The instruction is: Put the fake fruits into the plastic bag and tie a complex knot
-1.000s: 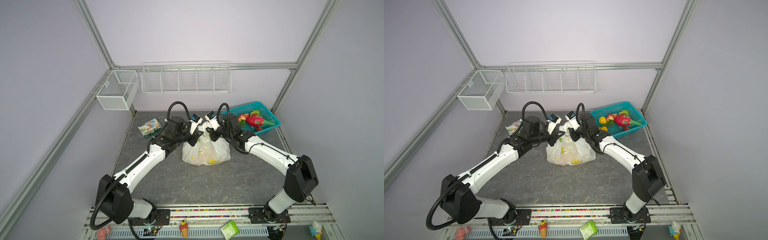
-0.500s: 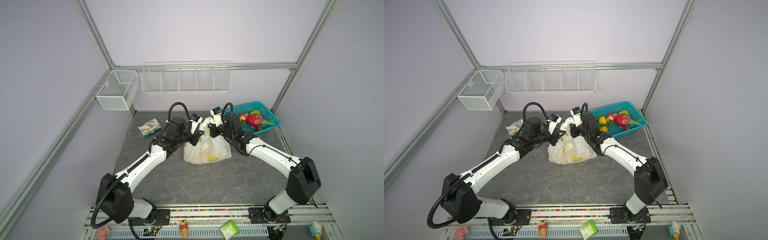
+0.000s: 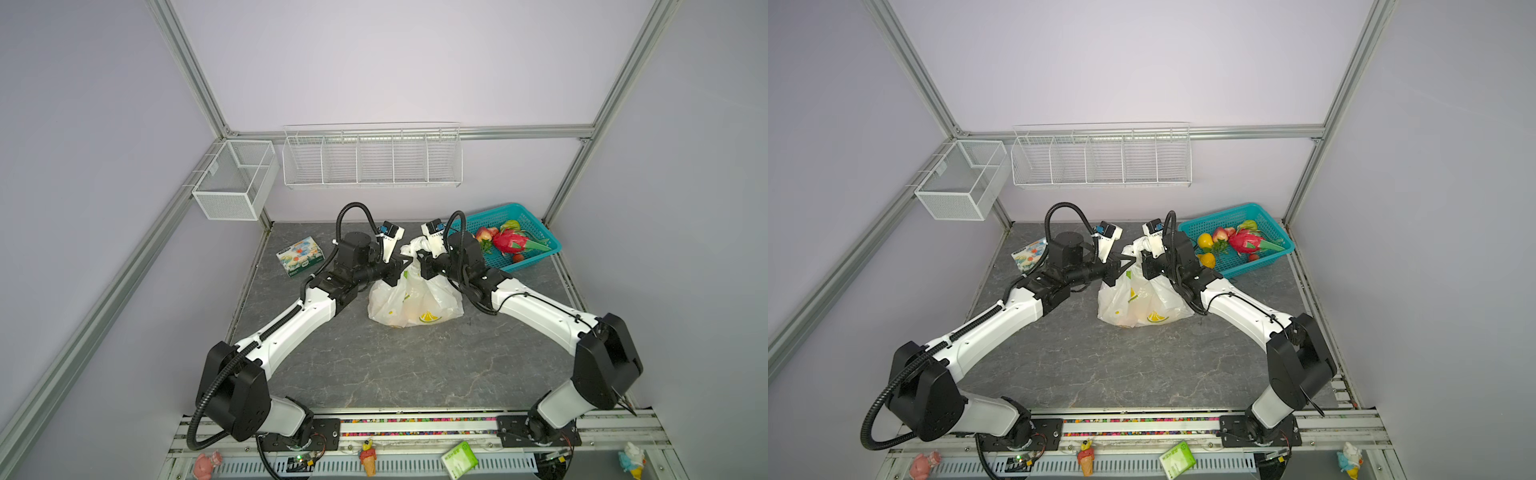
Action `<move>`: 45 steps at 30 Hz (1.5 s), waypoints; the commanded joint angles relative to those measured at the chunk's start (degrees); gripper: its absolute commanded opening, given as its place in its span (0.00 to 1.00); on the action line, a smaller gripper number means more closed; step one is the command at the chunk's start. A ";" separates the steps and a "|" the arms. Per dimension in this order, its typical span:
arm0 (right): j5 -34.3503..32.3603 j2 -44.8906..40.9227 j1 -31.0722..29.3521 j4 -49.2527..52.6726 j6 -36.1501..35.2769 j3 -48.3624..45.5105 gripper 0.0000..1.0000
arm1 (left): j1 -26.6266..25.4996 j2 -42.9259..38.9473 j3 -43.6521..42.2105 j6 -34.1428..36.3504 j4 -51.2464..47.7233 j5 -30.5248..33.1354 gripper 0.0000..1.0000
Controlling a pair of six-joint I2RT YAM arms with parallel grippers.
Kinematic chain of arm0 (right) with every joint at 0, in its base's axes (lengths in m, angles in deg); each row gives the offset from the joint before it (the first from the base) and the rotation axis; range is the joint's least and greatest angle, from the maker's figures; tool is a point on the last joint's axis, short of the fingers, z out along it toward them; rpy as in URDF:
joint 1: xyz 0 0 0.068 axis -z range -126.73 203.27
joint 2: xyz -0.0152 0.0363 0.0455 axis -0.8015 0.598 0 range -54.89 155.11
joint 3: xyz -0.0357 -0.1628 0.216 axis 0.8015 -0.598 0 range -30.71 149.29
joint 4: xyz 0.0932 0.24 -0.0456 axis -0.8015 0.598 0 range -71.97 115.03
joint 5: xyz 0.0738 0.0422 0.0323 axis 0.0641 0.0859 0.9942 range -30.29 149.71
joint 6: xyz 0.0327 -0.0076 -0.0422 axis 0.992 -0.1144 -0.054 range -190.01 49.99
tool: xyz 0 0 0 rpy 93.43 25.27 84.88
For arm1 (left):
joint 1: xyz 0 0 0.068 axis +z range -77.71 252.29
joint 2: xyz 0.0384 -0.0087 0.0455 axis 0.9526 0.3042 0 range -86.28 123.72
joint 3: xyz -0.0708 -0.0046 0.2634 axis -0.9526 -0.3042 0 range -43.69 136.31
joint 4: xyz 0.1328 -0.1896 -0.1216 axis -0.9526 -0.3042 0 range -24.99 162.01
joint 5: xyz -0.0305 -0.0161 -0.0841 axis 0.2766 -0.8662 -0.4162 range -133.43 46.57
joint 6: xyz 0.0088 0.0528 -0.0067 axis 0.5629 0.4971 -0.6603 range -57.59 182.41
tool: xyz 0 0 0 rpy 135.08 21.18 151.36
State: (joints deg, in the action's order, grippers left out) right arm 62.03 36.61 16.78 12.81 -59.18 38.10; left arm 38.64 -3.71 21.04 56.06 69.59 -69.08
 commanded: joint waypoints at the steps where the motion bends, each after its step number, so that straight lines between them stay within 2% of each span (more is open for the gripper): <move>1: -0.11 -0.13 -0.20 -1.37 1.57 -1.08 0.07 | -0.69 1.23 2.37 -2.63 4.72 -2.88 0.00; 5: 2.03 -0.27 -0.16 -2.28 0.45 -1.66 0.07 | -0.72 2.04 2.03 -4.91 7.43 -1.59 0.00; 14: 6.86 -1.16 1.63 2.86 -11.85 -1.66 0.07 | -0.64 -0.80 -0.70 -7.61 10.46 6.05 0.00; 19: 11.66 -3.15 3.29 2.41 -12.48 -2.28 0.10 | -0.63 -1.43 -0.94 -1.84 4.80 10.91 0.00; 24: 13.18 -3.65 4.13 2.40 -12.52 -2.36 0.10 | -0.70 -1.88 -0.67 0.89 2.50 7.95 0.00; 27: 13.33 -4.06 4.27 2.88 -13.83 -2.29 0.07 | -0.54 -2.75 -0.22 3.60 -0.12 7.42 0.12; 30: 13.61 -4.79 4.76 3.99 -15.42 -2.09 0.07 | -0.02 -3.74 1.08 6.74 -3.88 7.45 0.28; 35: 15.41 -6.08 5.37 4.86 -16.94 -2.18 0.07 | 1.21 -3.52 5.95 11.06 -10.81 4.91 0.51; 39: 16.28 -6.10 5.42 5.85 -17.97 -1.85 0.07 | 1.22 -1.75 10.16 13.55 -14.42 1.37 0.60; 45: 16.72 -6.12 5.52 7.06 -18.73 -0.97 0.07 | 1.22 3.04 16.81 16.75 -20.30 -2.87 0.67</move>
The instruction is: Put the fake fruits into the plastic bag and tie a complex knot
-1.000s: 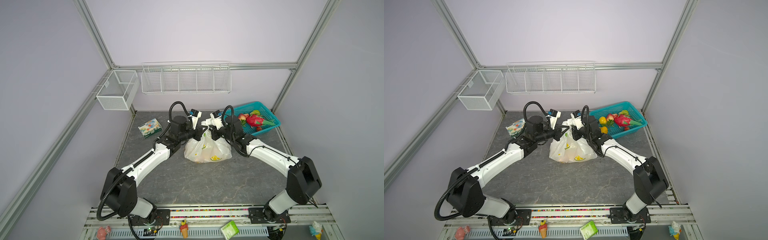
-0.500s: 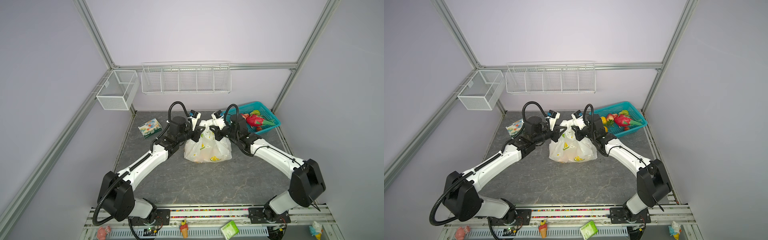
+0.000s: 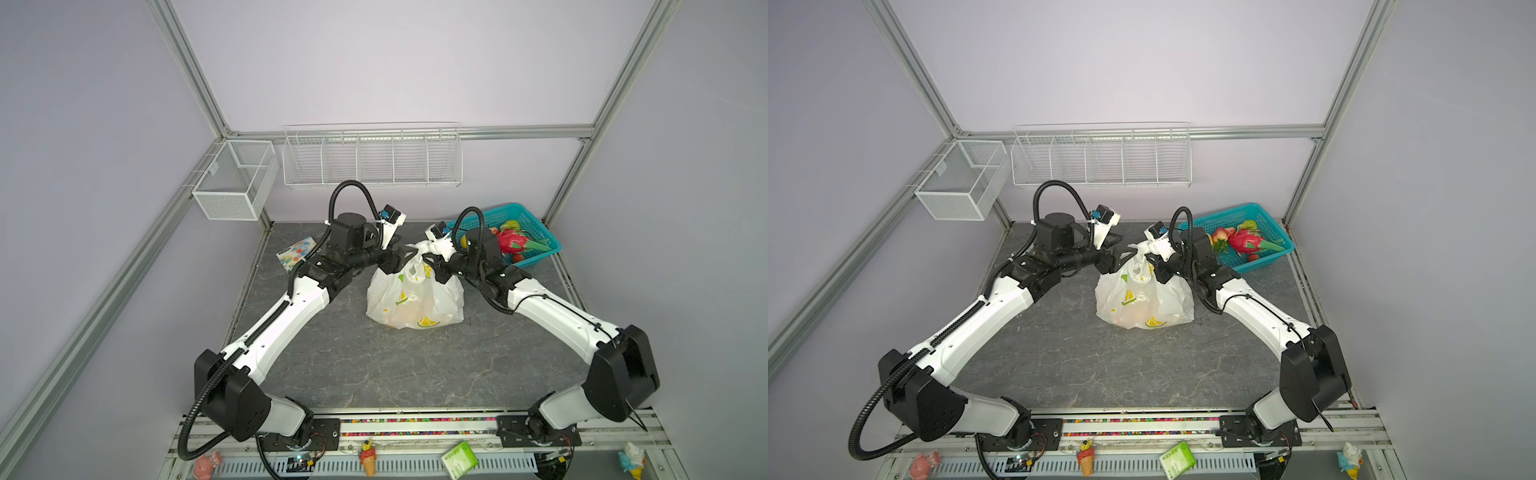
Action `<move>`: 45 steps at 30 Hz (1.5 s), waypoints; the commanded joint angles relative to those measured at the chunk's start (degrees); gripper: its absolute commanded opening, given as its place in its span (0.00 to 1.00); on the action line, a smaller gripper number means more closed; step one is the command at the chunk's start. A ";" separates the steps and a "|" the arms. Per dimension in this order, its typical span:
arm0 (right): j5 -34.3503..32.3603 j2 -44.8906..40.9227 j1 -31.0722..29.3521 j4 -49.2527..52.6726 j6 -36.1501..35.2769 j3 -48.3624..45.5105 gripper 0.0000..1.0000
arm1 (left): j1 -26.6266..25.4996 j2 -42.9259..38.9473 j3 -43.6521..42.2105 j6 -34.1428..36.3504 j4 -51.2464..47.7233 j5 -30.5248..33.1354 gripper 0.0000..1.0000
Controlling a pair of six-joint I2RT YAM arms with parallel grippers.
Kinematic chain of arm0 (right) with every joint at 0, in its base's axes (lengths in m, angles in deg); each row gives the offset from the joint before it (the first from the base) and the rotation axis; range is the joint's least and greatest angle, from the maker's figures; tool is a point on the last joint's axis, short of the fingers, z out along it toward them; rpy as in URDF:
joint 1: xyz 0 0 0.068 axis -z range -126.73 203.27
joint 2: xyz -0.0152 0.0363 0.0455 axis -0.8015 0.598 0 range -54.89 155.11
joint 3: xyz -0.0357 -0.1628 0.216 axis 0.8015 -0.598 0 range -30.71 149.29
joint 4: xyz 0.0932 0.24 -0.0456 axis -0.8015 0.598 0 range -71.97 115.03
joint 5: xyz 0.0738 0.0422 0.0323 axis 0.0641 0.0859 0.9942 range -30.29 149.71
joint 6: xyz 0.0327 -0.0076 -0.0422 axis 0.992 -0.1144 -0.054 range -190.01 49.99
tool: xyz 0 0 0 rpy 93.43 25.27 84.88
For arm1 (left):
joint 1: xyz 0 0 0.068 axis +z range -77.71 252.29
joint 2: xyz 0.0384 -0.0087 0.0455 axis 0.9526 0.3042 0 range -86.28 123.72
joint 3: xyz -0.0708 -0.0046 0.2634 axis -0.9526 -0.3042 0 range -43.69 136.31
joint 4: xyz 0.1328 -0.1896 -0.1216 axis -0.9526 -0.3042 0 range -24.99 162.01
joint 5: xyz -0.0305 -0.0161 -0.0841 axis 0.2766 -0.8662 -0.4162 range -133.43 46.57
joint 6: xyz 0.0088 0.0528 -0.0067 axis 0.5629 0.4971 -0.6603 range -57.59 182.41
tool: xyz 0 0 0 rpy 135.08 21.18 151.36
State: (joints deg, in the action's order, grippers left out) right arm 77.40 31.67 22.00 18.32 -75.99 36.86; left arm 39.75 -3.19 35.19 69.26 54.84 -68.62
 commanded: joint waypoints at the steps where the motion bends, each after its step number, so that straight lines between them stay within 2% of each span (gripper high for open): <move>1: 1.46 -1.13 0.27 1.59 -2.09 0.37 0.07 | 0.06 3.28 3.78 4.46 -6.92 -3.36 0.67; 5: 1.29 -1.05 0.31 1.73 -2.54 0.46 0.07 | 0.49 5.79 7.68 8.60 -12.72 -3.90 0.68; 9: 1.23 -1.05 0.29 1.55 -2.55 0.37 0.07 | 1.21 7.80 9.81 9.72 -14.98 -5.71 0.66; 18: 2.12 -0.91 0.32 1.09 -2.55 0.54 0.07 | 1.31 11.59 12.95 9.70 -16.01 -7.72 0.46; 21: 2.02 -1.10 0.32 1.14 -2.71 0.54 0.06 | 1.40 12.43 13.74 9.81 -16.36 -7.76 0.36; 24: 1.77 -1.32 0.35 1.65 -3.41 0.54 0.07 | 1.51 12.83 14.29 10.30 -16.73 -7.75 0.22; 27: 2.14 -1.74 0.89 2.06 -3.86 0.45 0.09 | 1.60 12.79 13.97 11.10 -16.12 -7.71 0.01; 32: 5.71 -2.57 1.92 4.24 -5.97 0.63 0.22 | 1.60 12.17 12.77 13.90 -15.58 -7.20 0.00; 40: 16.35 -3.30 4.53 11.42 -13.43 2.64 0.62 | 1.60 11.17 11.49 16.63 -15.18 -7.27 0.00; 42: 18.00 -2.36 5.00 12.18 -14.46 3.80 0.76 | 1.60 10.96 11.05 16.79 -14.84 -8.07 0.00; 45: 19.72 -0.31 5.66 10.62 -15.20 5.01 0.81 | 1.60 10.57 10.79 17.14 -14.69 -9.37 0.00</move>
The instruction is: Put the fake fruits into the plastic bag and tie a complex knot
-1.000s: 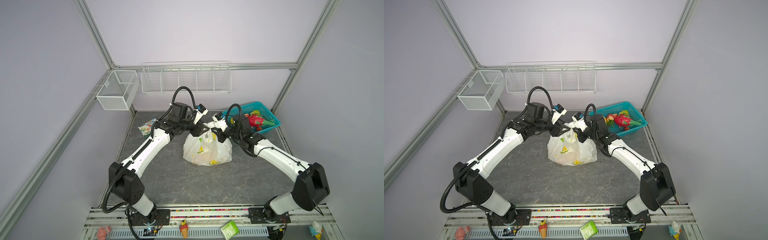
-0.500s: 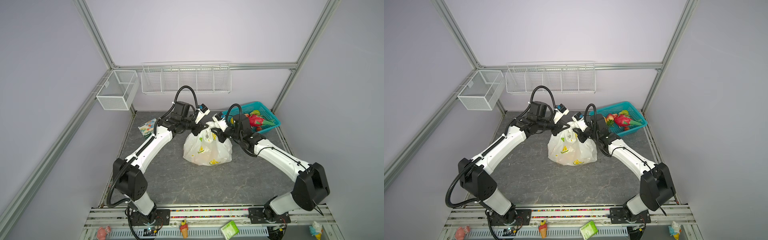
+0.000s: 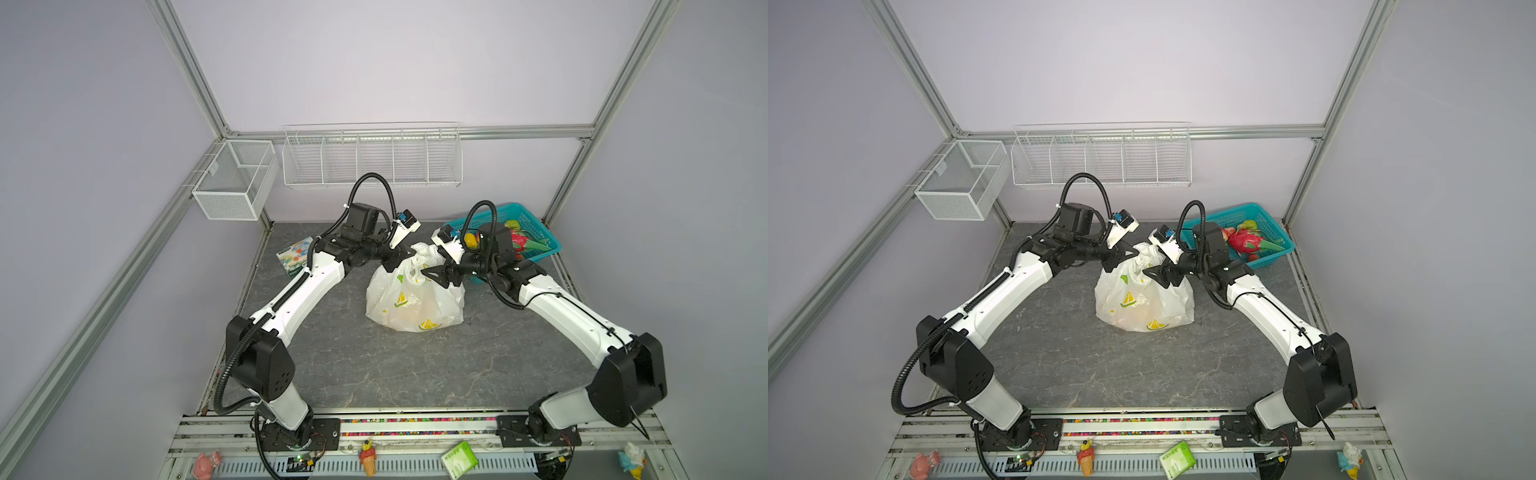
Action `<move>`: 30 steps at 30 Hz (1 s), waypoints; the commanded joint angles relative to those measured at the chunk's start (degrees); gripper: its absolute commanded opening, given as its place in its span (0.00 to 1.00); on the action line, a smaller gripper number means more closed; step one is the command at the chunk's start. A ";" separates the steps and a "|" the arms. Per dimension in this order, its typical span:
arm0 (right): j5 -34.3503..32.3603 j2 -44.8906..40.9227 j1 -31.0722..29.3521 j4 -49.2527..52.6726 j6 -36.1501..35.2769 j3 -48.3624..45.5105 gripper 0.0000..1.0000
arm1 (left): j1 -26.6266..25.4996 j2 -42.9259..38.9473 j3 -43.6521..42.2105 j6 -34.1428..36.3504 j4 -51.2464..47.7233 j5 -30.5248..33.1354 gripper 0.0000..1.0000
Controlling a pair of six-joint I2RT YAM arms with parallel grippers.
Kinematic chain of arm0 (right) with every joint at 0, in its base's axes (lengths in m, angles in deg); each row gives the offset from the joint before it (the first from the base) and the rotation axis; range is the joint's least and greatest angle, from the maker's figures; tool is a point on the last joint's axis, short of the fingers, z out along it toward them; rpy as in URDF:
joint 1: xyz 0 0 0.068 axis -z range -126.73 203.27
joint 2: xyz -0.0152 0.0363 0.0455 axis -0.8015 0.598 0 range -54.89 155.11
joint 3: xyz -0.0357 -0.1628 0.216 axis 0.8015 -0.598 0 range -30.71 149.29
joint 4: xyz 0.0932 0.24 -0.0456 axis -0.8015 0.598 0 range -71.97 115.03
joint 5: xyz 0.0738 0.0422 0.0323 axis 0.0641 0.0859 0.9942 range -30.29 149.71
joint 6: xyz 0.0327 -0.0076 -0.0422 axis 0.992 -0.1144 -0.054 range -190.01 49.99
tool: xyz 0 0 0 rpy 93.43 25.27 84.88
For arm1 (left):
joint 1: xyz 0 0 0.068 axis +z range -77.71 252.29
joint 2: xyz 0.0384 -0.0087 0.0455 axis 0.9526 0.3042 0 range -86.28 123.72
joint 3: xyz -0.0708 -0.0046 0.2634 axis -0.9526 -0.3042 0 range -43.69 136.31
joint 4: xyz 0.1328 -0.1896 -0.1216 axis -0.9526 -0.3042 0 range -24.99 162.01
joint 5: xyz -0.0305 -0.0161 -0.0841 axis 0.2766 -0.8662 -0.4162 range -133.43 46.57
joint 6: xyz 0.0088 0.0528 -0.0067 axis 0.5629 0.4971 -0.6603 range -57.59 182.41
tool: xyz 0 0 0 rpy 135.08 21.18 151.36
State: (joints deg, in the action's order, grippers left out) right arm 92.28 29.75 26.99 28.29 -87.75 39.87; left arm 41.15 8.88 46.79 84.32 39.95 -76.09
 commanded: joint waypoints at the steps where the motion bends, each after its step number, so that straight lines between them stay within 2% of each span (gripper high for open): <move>1: 5.97 2.57 0.99 0.62 -3.82 2.75 0.82 | 0.20 -1.54 -0.83 2.02 0.21 -2.16 0.00; 7: 12.18 6.77 1.21 4.11 -6.85 7.12 0.81 | 0.15 -1.64 -0.57 2.46 -0.20 -2.74 0.00; 11: 13.20 9.06 1.26 5.54 -8.13 8.84 0.76 | 0.22 -1.51 -0.21 2.52 -0.37 -2.75 0.00; 16: 13.76 11.65 1.15 6.60 -8.41 11.07 0.60 | 0.20 -1.53 -0.16 2.53 -0.60 -2.82 0.00; 21: 14.48 12.54 1.23 6.59 -8.31 11.90 0.54 | 0.20 -1.37 0.06 2.56 -0.73 -2.82 0.00; 30: 13.71 13.97 1.07 8.02 -8.86 13.17 0.32 | 0.21 -1.15 0.32 2.31 -0.60 -2.40 0.00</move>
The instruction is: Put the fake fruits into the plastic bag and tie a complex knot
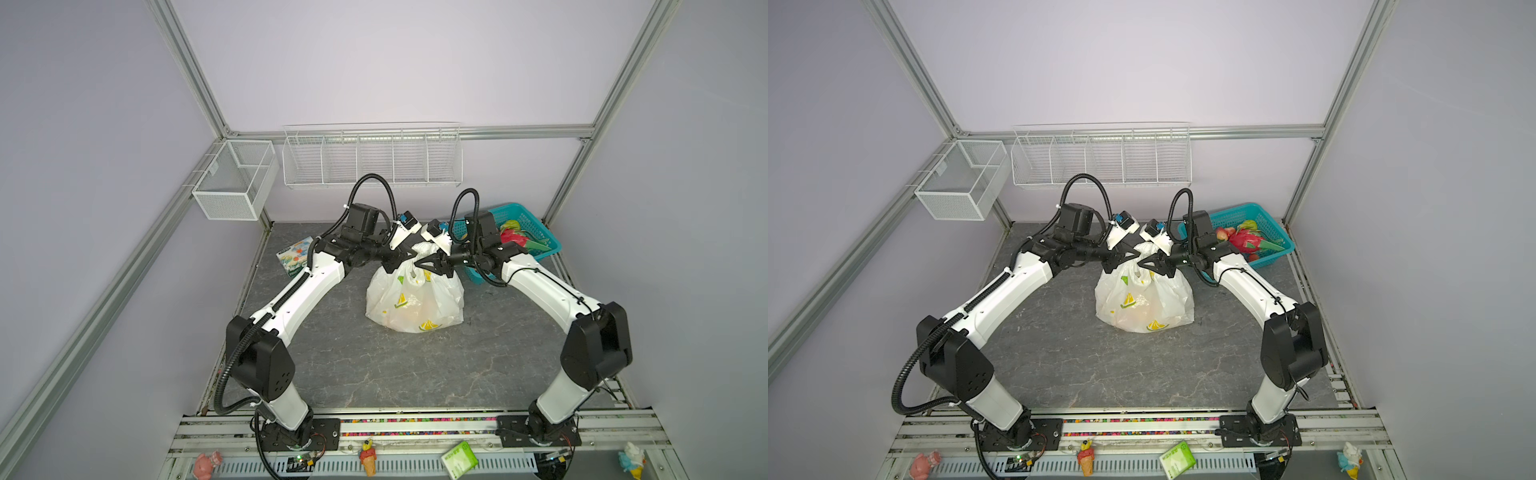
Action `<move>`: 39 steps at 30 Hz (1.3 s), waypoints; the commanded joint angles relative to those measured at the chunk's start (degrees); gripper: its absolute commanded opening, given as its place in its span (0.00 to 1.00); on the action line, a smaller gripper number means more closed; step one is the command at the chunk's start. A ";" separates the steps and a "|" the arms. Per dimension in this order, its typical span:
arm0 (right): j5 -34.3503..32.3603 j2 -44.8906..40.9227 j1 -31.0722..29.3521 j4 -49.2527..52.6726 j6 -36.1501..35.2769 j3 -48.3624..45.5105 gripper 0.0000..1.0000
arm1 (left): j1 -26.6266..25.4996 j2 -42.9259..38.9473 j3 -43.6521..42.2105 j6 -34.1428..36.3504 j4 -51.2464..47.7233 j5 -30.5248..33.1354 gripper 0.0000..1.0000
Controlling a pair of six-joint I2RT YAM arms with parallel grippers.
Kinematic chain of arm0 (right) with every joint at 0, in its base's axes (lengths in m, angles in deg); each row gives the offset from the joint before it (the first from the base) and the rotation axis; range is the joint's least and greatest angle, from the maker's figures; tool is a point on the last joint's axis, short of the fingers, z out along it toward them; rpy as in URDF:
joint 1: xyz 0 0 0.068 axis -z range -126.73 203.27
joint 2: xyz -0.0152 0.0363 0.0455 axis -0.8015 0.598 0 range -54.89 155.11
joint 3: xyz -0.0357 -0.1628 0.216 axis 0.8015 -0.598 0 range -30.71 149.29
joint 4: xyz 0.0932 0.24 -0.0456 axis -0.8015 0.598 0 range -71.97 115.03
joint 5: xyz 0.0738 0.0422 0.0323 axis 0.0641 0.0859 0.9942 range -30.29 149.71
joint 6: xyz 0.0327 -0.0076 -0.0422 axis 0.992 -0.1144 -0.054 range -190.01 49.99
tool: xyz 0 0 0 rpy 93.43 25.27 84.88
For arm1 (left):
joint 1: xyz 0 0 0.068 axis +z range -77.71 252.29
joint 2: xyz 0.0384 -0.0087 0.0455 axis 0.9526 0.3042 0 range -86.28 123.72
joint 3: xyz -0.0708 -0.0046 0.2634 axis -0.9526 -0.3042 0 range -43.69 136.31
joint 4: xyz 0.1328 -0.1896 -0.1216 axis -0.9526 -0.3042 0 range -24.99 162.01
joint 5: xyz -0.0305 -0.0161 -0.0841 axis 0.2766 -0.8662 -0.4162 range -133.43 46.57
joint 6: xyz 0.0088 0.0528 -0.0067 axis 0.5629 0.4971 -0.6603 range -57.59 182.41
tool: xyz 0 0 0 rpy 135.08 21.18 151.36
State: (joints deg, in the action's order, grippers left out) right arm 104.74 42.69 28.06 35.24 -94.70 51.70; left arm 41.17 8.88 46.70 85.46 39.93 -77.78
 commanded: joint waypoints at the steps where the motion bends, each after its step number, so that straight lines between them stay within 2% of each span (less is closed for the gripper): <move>1: 1.02 1.03 0.00 1.07 -1.92 1.40 0.30 | 0.22 -1.20 0.41 1.04 -0.40 -0.72 0.00; 6: 0.19 1.11 -0.02 0.55 -0.98 1.40 0.20 | 0.18 -1.16 0.40 0.91 -0.36 -0.54 0.00; 7: 0.21 1.12 -0.09 0.51 -0.79 1.51 0.23 | 0.18 -1.13 0.35 0.89 -0.36 -0.60 0.00; 11: 0.14 0.79 0.20 0.59 -0.45 1.28 0.47 | 0.17 -1.16 0.32 1.42 -0.69 -0.51 0.00; 12: 0.14 0.62 0.29 0.65 -0.52 1.28 0.50 | 0.18 -1.18 0.36 1.52 -0.83 -0.37 0.00; 17: 1.63 0.07 1.06 3.12 -1.89 2.39 0.58 | 0.17 -1.19 0.36 2.31 -1.32 0.15 0.00; 22: 3.20 0.70 1.83 6.55 -3.48 4.27 0.60 | 0.16 -1.13 0.34 2.58 -1.41 0.00 0.00; 24: 3.42 1.24 1.85 7.83 -3.99 5.15 0.59 | 0.15 -1.20 0.32 2.68 -1.28 0.02 0.00; 39: 2.95 4.77 0.84 8.84 -4.40 7.40 0.29 | 0.08 -1.07 0.33 2.13 -1.06 -0.41 0.00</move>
State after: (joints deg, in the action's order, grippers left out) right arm 106.47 46.75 29.39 43.06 -97.27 57.55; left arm 41.17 8.88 46.70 86.70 39.73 -77.54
